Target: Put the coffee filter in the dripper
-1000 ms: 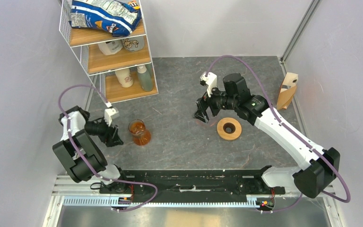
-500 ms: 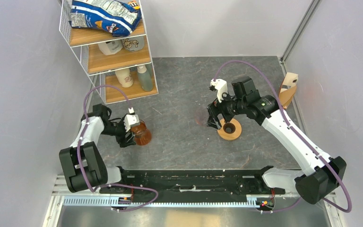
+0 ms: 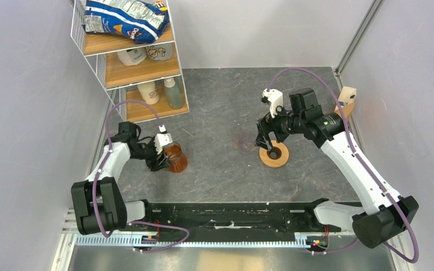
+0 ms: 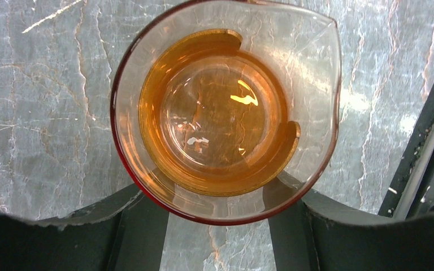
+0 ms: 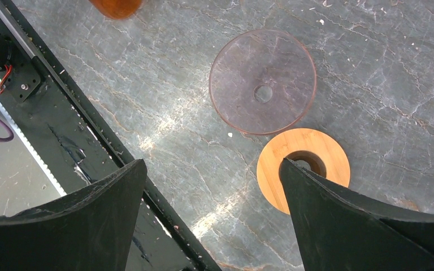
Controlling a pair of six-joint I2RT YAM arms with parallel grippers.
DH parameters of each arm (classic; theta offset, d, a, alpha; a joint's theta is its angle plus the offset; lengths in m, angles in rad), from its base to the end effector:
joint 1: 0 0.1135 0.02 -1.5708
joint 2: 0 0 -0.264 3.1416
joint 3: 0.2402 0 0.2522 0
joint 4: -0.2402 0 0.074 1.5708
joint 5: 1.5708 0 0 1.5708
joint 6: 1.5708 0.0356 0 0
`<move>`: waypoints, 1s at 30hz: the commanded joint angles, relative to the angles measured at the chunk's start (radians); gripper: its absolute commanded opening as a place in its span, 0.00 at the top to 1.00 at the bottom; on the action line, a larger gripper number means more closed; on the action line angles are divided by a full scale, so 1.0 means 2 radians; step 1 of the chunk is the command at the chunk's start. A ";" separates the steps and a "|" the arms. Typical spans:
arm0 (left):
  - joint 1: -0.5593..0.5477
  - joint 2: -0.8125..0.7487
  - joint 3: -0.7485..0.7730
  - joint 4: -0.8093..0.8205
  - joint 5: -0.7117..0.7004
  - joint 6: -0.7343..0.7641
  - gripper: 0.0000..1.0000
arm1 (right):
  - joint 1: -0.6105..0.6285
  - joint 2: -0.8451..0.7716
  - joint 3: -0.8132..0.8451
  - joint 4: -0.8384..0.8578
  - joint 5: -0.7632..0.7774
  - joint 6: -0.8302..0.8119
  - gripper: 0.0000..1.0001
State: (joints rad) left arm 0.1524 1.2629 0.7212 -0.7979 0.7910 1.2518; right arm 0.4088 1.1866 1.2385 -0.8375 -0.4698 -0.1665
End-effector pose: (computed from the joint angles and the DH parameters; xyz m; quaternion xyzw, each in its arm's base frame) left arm 0.2050 0.0059 0.1938 0.5168 0.7584 -0.2234 0.3284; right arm 0.2114 0.1091 0.3561 -0.3403 0.8364 0.2584 0.3434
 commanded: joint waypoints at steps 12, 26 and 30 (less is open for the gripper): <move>-0.089 -0.029 -0.013 0.135 -0.004 -0.211 0.36 | -0.017 0.016 0.029 -0.005 -0.017 -0.016 0.03; -0.223 -0.023 -0.018 0.232 -0.097 -0.377 0.36 | -0.023 0.025 0.024 -0.005 -0.022 -0.019 0.03; -0.256 -0.012 -0.016 0.256 -0.125 -0.427 0.36 | -0.028 0.026 0.025 -0.009 -0.023 -0.022 0.03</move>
State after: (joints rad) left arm -0.3103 1.2236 0.6899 -0.3859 0.6018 0.5541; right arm 0.3656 1.2339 1.2594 -0.8520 -0.4984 -0.1921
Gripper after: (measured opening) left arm 0.644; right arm 0.968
